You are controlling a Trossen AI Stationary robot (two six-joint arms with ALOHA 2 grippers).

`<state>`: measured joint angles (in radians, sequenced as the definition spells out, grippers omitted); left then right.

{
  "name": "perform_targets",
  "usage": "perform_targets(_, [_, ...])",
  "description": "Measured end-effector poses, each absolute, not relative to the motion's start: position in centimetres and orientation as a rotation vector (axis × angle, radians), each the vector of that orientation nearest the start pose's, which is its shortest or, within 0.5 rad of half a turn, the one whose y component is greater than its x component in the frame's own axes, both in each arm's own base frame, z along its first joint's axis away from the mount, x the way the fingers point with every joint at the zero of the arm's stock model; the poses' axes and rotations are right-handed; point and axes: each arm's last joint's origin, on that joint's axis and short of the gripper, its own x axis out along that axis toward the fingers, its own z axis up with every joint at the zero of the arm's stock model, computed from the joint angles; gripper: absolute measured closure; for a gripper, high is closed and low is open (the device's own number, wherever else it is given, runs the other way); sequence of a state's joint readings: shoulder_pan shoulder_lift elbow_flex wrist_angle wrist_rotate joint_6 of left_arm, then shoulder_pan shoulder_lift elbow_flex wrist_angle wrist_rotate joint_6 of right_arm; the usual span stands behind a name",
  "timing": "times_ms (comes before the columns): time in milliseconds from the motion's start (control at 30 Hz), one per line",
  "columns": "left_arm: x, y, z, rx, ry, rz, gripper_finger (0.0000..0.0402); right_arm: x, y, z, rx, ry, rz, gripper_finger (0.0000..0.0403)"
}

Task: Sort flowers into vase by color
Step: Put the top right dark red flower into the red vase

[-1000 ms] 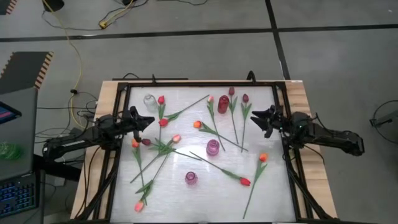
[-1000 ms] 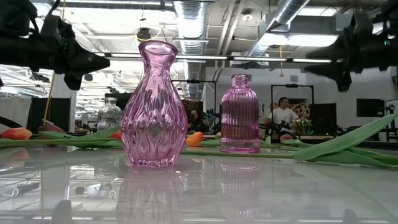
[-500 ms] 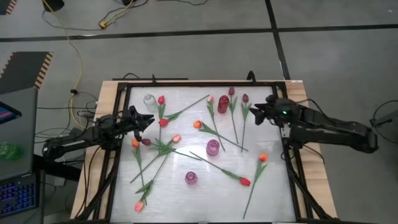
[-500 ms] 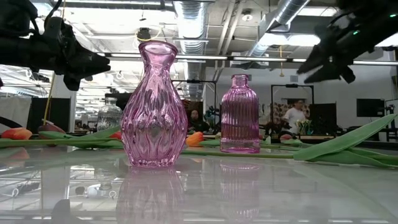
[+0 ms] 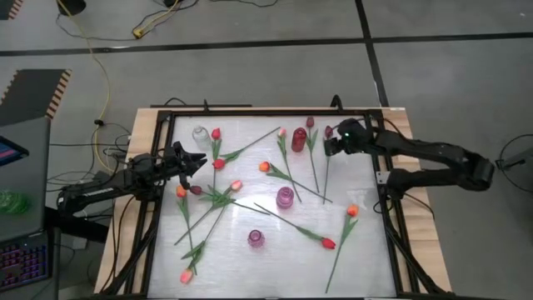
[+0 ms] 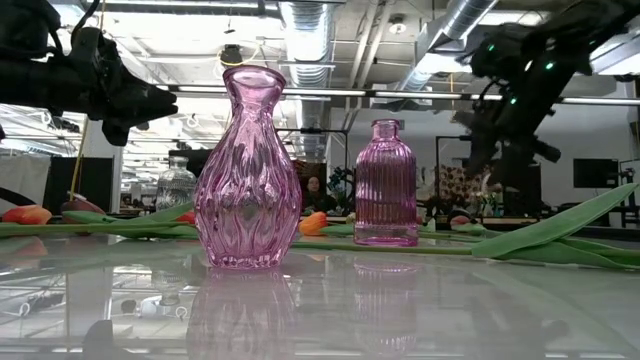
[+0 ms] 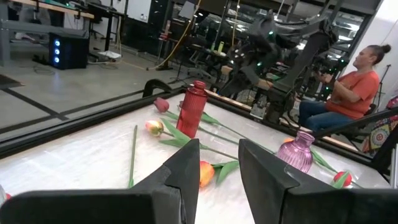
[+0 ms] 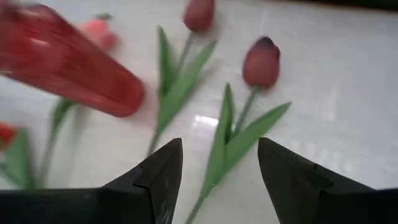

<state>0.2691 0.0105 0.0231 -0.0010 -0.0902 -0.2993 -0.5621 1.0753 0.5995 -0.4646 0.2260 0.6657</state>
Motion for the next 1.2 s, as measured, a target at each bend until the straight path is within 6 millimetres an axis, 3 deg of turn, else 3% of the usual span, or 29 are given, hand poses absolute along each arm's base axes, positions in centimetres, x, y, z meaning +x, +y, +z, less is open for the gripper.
perform_targets(300, [9.3, 2.8, 17.0, -0.295, -0.065, 0.355, 0.0303, 17.9, -13.3, 17.8, 0.784, 0.808, -1.083, 0.0186])
perform_targets(767, [9.3, 2.8, 17.0, -0.295, -0.065, 0.355, 0.0303, 19.5, -14.6, 13.7, 0.798, 0.939, -1.109, 0.0186])
perform_targets(1000, [9.3, 2.8, 17.0, -0.295, -0.065, 0.354, 0.0303, 19.6, -14.8, 13.1, 0.802, 0.966, -1.12, 0.019])
perform_targets(1200, [9.3, 2.8, 17.0, -0.295, -0.065, 0.355, 0.0303, 19.4, -14.7, 13.5, 0.801, 0.955, -1.119, 0.0238])
